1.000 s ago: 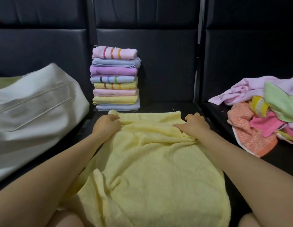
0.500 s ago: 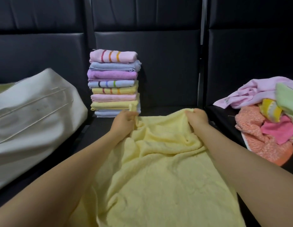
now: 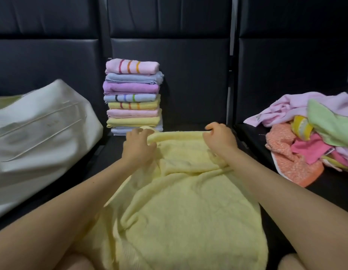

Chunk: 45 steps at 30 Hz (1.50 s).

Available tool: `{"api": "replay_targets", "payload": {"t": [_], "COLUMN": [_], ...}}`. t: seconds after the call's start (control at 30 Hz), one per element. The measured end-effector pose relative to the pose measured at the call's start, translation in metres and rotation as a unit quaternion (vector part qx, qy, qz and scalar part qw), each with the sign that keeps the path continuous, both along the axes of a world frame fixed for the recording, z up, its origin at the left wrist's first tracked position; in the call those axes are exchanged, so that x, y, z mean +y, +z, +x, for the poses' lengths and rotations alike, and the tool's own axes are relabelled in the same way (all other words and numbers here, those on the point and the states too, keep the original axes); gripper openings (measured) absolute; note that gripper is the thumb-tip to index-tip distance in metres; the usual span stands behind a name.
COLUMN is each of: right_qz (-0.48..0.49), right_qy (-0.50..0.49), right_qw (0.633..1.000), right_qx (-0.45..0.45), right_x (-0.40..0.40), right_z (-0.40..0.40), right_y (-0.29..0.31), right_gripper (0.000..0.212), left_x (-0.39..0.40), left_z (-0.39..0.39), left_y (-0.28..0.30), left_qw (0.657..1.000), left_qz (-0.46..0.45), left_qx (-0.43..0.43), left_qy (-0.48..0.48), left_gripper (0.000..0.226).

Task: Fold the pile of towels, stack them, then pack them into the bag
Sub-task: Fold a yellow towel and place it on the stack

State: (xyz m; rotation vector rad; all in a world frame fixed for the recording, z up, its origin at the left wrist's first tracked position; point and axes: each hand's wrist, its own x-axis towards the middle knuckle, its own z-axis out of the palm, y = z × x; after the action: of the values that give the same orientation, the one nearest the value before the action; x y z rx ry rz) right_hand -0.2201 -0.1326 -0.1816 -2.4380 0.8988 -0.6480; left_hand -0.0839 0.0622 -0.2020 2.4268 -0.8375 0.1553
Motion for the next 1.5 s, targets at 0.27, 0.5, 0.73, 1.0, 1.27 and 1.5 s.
{"api": "replay_targets", "payload": {"t": [0.27,0.5,0.73,1.0,1.27,1.5], "right_qz": [0.036,-0.030,-0.042,-0.059,-0.093,-0.093], "right_qy": [0.217,0.345,0.315,0.175,0.078,0.151], "right_qw": [0.970,0.880,0.935,0.980,0.990,0.984], "right_qx": [0.105,0.326,0.155,0.073,0.074,-0.023], "right_x": [0.093,0.105,0.090,0.070,0.028,0.049], "right_z": [-0.041,-0.108,-0.101,-0.058,-0.034,-0.037], "right_y": [0.032,0.002,-0.016,-0.009,-0.026,-0.009], "right_gripper": [0.034,0.053,0.021,0.020,0.017,0.018], "left_x": [0.002,0.002,0.011,0.052,0.083,0.075], "left_z": [-0.054,-0.072,-0.080,-0.103,-0.102,-0.085], "left_y": [0.042,0.032,0.033,0.019,-0.004,-0.007], "left_qw": [0.989,0.965,0.954,0.975,0.944,0.934], "left_qz": [-0.084,0.081,0.126,0.115,0.096,0.017], "left_qx": [0.025,0.019,0.004,-0.012,-0.047,0.143], "left_qy": [-0.123,-0.250,-0.270,-0.190,-0.313,-0.328], "left_gripper": [0.022,0.019,0.020,0.034,0.064,0.045]}}
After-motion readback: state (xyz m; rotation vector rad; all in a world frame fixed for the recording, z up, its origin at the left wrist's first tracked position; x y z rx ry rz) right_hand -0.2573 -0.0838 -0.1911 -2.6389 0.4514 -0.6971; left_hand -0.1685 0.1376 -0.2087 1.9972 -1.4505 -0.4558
